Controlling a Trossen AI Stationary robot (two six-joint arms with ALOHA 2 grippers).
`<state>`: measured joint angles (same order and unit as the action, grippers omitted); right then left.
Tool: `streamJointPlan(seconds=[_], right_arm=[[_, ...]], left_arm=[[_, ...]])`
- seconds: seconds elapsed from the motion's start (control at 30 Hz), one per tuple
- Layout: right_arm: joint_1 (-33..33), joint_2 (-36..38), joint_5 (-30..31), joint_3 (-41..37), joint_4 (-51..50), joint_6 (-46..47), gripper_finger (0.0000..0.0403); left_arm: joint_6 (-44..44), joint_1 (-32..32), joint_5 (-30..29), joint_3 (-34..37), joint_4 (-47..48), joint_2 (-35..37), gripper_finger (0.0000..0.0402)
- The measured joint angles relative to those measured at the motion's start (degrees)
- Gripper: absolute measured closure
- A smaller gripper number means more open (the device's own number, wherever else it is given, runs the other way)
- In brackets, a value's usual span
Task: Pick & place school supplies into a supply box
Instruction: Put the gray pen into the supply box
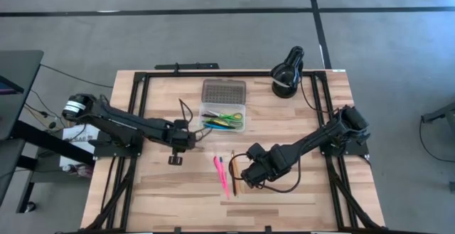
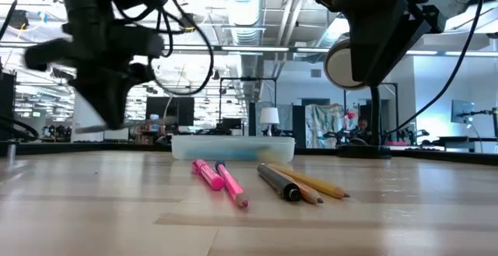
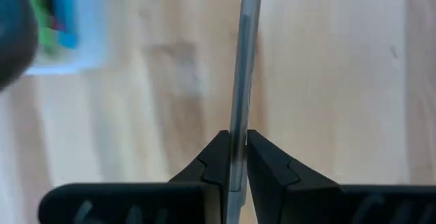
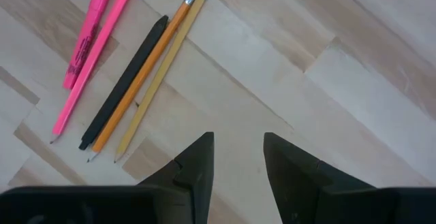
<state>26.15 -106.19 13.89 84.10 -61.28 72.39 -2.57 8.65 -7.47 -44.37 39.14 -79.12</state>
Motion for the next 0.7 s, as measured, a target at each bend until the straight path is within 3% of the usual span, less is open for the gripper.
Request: streamJointPlan(seconds=[0.33, 0.7], right_arm=[[-2.3, 0.0, 0.0, 0.0, 0.3, -2.4, 0.0282], [-2.7, 0.0, -0.2, 0.0, 0.5, -1.9, 0.0282]], left_arm=[[3.8, -10.5, -1.0, -3.9, -9.1, -1.0, 0.0374], [9.9, -19.7, -0.5, -16.3, -10.1, -15.3, 0.0374]])
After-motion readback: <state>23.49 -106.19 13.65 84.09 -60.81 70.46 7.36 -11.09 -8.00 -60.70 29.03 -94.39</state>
